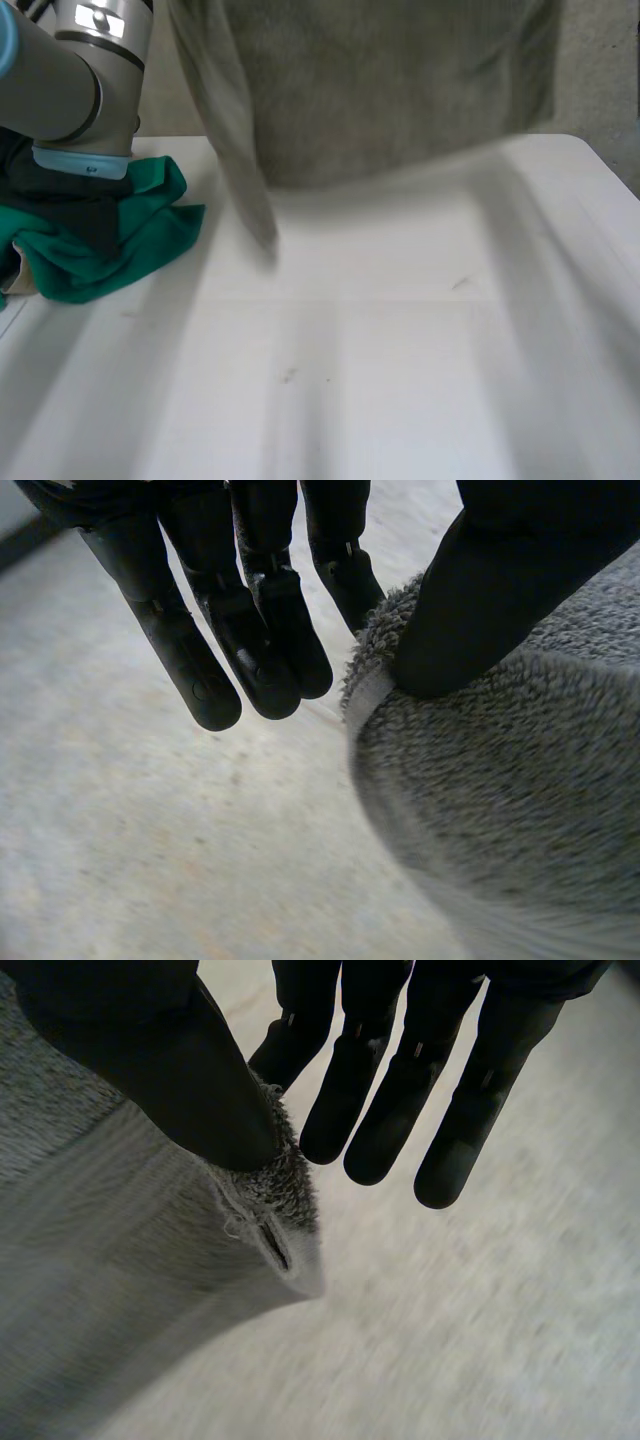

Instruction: Fold the laundry.

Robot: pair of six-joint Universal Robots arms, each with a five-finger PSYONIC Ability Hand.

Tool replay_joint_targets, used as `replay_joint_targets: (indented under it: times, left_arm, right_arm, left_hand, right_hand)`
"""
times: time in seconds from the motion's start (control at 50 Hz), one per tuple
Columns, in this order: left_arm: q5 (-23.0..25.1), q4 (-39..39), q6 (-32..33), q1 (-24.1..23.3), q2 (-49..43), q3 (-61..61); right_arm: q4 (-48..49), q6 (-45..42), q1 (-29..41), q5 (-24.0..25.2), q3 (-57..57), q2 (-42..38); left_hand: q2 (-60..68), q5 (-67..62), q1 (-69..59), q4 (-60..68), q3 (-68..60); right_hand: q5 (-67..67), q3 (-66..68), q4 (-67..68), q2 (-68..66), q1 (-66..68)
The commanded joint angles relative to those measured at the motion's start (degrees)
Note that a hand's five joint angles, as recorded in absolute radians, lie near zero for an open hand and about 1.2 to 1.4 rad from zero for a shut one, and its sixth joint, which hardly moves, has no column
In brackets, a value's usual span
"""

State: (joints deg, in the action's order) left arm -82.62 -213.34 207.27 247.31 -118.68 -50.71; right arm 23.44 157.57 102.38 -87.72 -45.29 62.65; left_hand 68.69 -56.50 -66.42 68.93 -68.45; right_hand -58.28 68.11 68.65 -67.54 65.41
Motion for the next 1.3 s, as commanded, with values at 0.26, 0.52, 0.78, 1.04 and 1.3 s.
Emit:
replay_joint_targets:
  times: [0.26,0.52,0.78,1.04,1.3]
  left_arm:
    - [-4.92,6.36,-0.11,-3.23,6.09,-36.2]
    - [-5.1,6.53,-0.47,-3.85,0.11,-46.5]
    - [4.12,17.68,-7.49,6.07,10.13,-48.78]
    - [12.74,26.48,-18.75,15.14,10.22,-52.39]
    - [8.63,14.63,-22.62,3.55,4.34,-49.58]
  right_arm:
    - [-11.21,-0.5,-1.65,7.04,-24.99,1.95]
    - [-12.28,-6.39,-7.28,11.08,-42.96,0.37]
    - [-12.28,-6.92,-8.77,11.17,-43.22,0.11]
    - [-12.28,-7.1,-8.51,11.17,-43.48,-0.6]
    - [-12.28,-7.1,-8.51,11.17,-44.36,-0.69]
  left_hand:
    - [11.31,-13.5,-13.58,11.07,-11.55]
    - [-1.85,-0.33,-0.41,-2.09,1.61]
    - [-45.86,43.68,43.6,-46.11,45.62]
    - [-28.53,26.34,26.26,-28.77,28.29]
    - [-33.24,31.06,30.98,-33.49,33.0]
  right_hand:
    - [-11.72,11.89,11.35,-12.46,14.59]
    - [-11.72,11.89,11.35,-12.46,14.59]
    - [-11.72,11.89,11.35,-12.46,14.59]
    - [-11.72,11.89,11.35,-12.46,14.59]
    - [-11.72,11.89,11.35,-12.46,14.59]
